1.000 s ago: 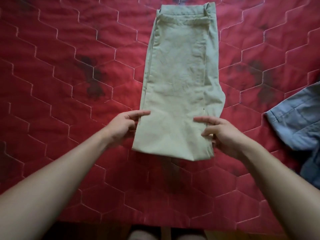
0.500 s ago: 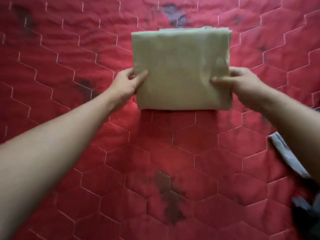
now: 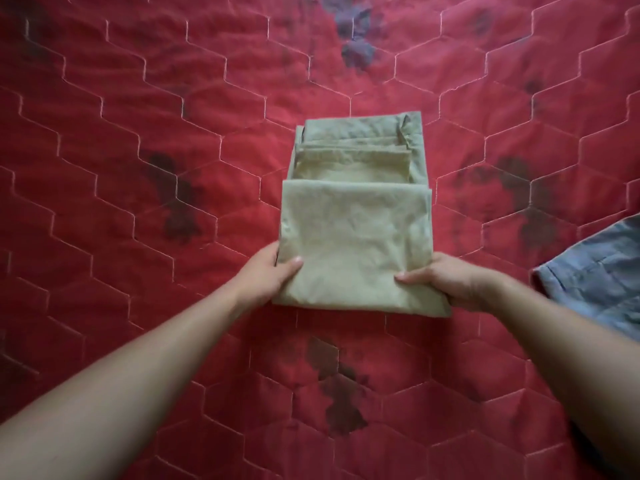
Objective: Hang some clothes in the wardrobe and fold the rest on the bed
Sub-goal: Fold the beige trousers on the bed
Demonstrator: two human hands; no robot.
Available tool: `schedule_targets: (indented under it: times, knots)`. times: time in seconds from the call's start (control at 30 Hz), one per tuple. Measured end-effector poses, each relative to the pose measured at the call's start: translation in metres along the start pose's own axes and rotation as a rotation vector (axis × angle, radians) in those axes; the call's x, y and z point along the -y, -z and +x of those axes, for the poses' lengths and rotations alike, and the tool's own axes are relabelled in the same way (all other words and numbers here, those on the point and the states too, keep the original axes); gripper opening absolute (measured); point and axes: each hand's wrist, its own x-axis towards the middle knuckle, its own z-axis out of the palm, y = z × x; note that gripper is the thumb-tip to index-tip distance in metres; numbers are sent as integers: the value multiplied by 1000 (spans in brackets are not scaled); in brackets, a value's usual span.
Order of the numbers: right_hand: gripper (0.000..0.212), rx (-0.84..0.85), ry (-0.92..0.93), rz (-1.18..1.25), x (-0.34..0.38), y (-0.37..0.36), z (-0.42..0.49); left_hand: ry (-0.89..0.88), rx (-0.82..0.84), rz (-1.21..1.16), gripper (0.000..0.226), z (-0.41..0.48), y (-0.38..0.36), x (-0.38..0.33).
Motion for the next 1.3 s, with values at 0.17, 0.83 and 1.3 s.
schedule_targets:
  times: [0.17,0.83,1.3]
  knots:
    - [18,-130,186,-58,9,-11,-48,-81,-71,-93,26,-26,0,-15]
    - [71,-884,877,-1388,7,-54,-2,-664,-488,1116,69,9,-39,-23]
    - [71,-934,858,-1482,68,-25,58,-603,-565,1312,71,92,-17,-63]
